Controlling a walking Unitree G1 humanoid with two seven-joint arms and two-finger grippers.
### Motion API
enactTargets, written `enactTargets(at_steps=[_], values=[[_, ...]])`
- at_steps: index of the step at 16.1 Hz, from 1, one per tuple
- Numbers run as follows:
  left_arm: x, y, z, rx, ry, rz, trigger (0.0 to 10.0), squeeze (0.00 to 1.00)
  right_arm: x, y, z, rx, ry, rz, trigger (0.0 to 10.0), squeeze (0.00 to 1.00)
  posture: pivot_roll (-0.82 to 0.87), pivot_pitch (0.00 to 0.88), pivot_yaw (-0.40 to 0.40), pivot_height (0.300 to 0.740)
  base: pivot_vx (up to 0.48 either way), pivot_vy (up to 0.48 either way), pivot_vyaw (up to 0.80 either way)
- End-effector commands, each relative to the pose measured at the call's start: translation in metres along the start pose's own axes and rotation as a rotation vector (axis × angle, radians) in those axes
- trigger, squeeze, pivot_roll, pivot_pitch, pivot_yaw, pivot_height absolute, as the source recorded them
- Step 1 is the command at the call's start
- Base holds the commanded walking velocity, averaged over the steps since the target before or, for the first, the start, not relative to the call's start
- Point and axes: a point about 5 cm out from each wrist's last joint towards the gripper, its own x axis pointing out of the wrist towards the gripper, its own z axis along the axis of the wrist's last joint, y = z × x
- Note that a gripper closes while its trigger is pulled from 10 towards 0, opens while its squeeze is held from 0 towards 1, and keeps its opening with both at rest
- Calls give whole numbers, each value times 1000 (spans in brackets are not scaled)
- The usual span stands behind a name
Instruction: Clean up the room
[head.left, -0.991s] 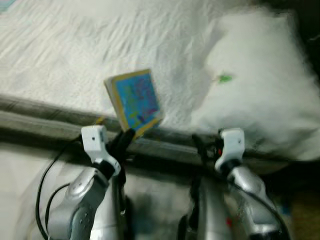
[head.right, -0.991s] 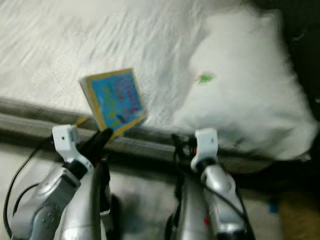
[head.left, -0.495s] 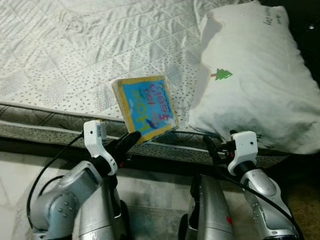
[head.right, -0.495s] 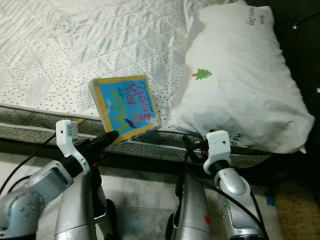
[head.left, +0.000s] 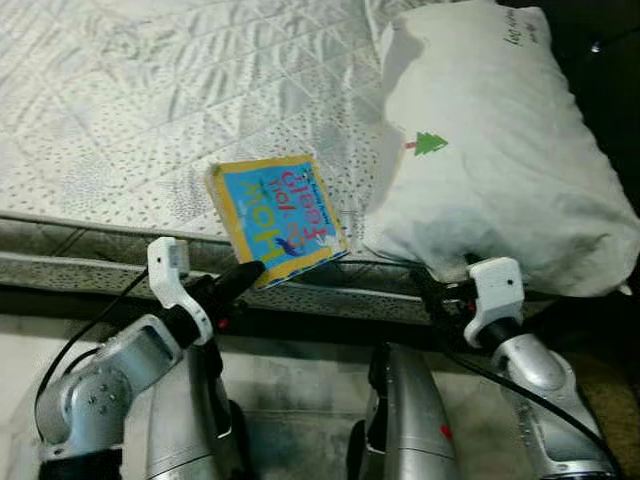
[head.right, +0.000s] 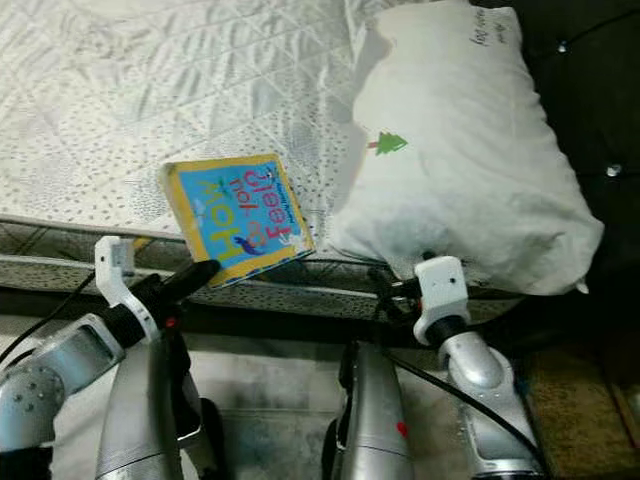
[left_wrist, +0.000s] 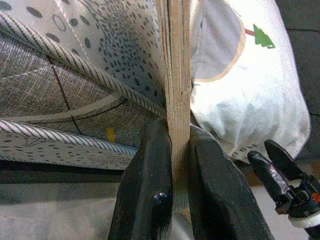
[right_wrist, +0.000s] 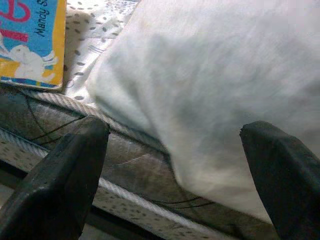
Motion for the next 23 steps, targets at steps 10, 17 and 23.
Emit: enactTargets(at_steps=[10,17,23], values=[[-1,33,47,124,-204,127,10000,0,-12,-11,1,-81,13,15,10000,0,-84,268,-181,514,0,0,0],[25,38,63,109,-328,137,10000,0,-7,-4,3,-70,-3,15,10000,0,-80,273,-166,514,0,0,0],[64,22,39,34,-171,100,10000,0,-7,-3,3,-70,-9,12,10000,0,-88,268,-161,514,0,0,0]])
